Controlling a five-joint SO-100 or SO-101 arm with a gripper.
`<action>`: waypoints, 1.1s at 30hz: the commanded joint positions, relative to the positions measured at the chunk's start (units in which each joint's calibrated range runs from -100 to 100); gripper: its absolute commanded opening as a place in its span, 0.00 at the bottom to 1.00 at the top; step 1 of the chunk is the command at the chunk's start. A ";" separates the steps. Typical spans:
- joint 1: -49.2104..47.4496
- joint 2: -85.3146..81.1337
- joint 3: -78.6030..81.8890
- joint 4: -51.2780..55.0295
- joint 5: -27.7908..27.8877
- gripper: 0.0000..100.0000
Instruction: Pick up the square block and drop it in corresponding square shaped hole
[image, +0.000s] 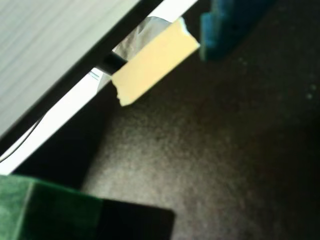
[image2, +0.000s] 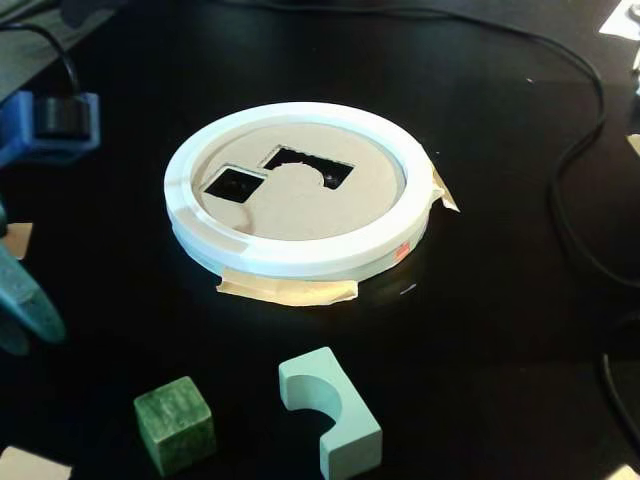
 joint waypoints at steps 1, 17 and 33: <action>0.80 -0.61 -0.07 -1.88 0.00 0.82; 0.42 -0.61 -0.07 -1.88 -0.05 0.82; -1.20 0.29 -11.64 -0.88 -0.20 0.82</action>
